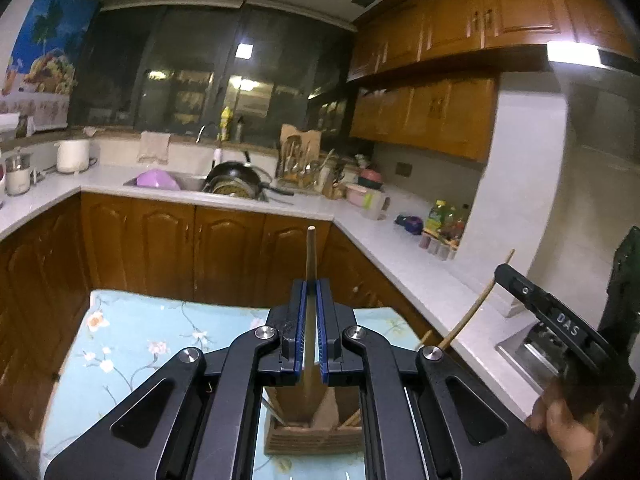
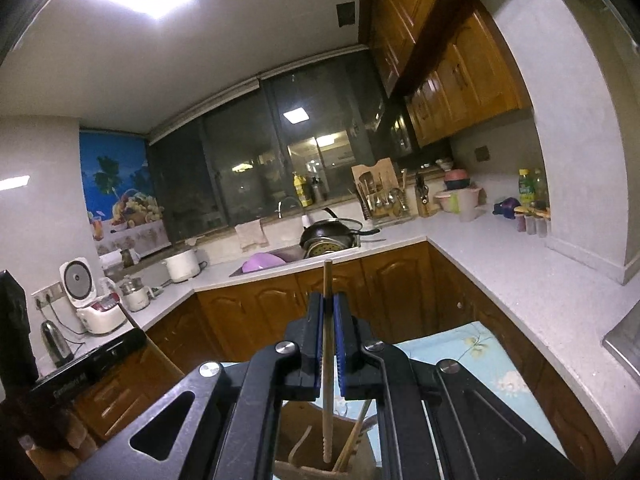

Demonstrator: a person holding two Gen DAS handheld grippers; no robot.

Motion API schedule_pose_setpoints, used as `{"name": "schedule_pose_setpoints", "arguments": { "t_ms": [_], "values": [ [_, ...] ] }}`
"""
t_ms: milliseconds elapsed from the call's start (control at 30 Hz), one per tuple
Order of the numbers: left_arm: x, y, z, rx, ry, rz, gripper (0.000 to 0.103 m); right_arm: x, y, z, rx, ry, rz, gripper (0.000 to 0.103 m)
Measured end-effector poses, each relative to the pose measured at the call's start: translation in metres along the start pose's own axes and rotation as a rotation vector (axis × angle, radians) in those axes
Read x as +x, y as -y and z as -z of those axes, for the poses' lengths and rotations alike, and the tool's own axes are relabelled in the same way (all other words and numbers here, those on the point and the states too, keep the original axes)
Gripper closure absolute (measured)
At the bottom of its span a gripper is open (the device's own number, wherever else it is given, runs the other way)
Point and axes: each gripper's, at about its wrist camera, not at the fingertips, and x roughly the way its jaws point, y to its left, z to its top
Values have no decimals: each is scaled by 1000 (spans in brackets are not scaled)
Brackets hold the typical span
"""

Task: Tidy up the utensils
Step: 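Lift both chopsticks up over the wooden holder with both tools, then lower the chopsticks into the holder and open both tools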

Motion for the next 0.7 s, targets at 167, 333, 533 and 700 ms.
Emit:
{"name": "schedule_pose_setpoints", "arguments": {
  "t_ms": [167, 333, 533, 700],
  "values": [
    [24, -4, 29, -6, -53, -14, 99, 17, 5, 23, 10, -23, 1, 98],
    [38, -3, 61, 0, -121, -18, 99, 28, 10, 52, 8, -56, 12, 98],
    [47, -6, 80, -1, -168, -33, 98, 39, 24, 77, 39, -128, 29, 98],
    [48, -12, 81, -5, -161, -47, 98, 42, 30, 84, 45, -159, 37, 98]
  ]
}}
